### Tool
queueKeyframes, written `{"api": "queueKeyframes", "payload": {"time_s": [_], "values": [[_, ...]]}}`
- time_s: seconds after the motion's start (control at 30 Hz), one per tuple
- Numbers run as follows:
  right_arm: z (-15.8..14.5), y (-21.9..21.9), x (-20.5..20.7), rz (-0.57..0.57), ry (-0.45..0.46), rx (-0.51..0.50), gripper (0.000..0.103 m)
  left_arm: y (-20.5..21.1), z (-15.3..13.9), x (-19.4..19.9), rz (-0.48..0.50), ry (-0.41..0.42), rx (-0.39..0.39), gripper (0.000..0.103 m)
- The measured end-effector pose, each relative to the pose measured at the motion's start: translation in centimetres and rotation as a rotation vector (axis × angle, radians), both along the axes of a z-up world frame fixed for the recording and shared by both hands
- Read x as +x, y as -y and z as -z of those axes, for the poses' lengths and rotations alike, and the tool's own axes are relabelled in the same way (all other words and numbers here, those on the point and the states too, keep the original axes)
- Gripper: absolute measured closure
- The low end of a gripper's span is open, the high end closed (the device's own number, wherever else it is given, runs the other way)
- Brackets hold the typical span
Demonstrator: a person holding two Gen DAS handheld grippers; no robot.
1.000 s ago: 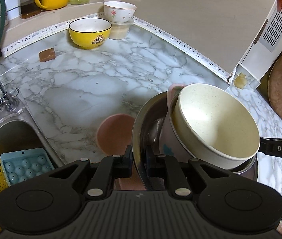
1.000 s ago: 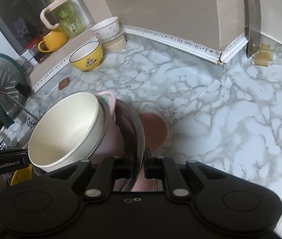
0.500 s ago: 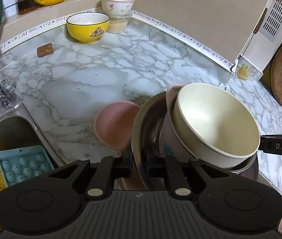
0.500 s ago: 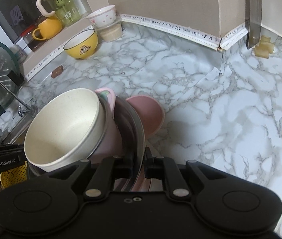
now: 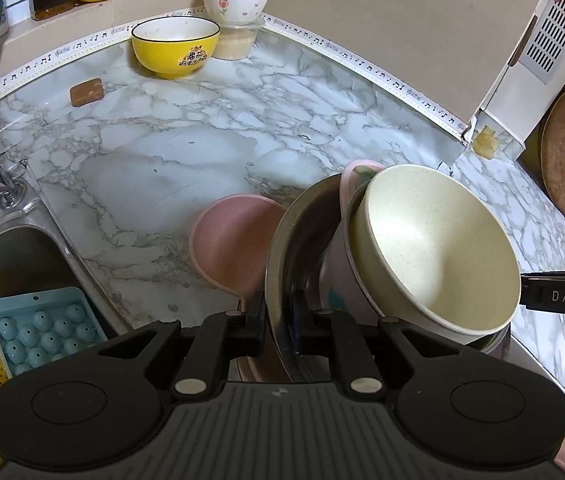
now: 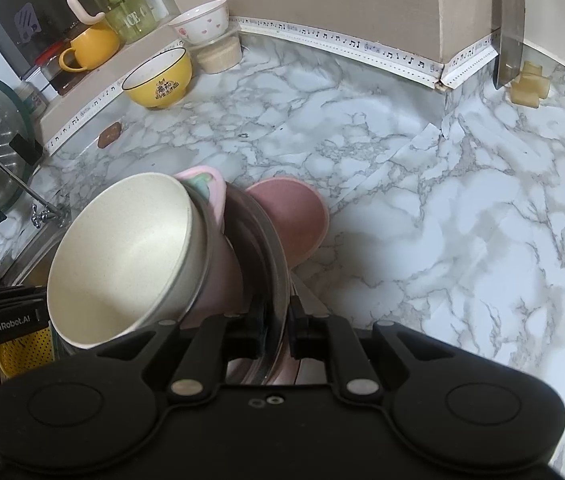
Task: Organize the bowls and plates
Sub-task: 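Lift the stacked pan and carry it toward the sink beside the pink bowl, then lower the stacked pan onto the counter and open both grippers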
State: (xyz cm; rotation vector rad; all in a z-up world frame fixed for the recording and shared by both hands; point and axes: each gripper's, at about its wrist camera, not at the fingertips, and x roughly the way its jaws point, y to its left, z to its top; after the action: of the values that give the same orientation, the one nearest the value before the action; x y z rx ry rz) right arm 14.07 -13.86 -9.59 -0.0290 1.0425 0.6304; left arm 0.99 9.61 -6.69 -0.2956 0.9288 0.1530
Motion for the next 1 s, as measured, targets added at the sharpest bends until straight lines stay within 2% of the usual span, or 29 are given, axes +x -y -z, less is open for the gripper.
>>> {"api": "queueKeyframes", "payload": {"time_s": [0.43, 0.53, 0.6, 0.63, 0.73, 0.83, 0.9, 1.0], "values": [[-1.7, 1.4, -0.6, 0.009, 0.030, 0.014, 0.087, -0.5, -1.4, -0.9, 0.011, 0.024, 0.014, 0.089], [-2.6, 2.1, -1.2, 0.011, 0.066, 0.017, 0.085, -0.3, -2.1, -1.5, 0.018, 0.047, 0.038, 0.072], [-3.2, 2.5, -1.6, 0.009, 0.085, 0.026, 0.083, -0.2, -2.6, -2.0, 0.015, 0.069, 0.044, 0.046], [-3.4, 2.7, -1.9, 0.009, 0.094, 0.026, 0.083, -0.1, -2.8, -2.2, 0.010, 0.083, 0.048, 0.043], [-4.1, 3.1, -2.7, 0.016, 0.123, 0.026, 0.079, 0.5, -3.6, -2.8, 0.025, 0.106, 0.068, 0.043], [-4.9, 3.7, -3.7, 0.012, 0.149, 0.058, 0.065, 1.1, -4.3, -3.3, 0.038, 0.119, 0.073, 0.043], [-5.5, 4.0, -4.7, 0.004, 0.183, 0.079, 0.044, 1.7, -4.8, -3.8, 0.046, 0.132, 0.086, 0.042], [-6.5, 4.2, -6.2, -0.025, 0.240, 0.102, 0.034, 2.7, -5.6, -4.6, 0.058, 0.158, 0.110, 0.036]]}}
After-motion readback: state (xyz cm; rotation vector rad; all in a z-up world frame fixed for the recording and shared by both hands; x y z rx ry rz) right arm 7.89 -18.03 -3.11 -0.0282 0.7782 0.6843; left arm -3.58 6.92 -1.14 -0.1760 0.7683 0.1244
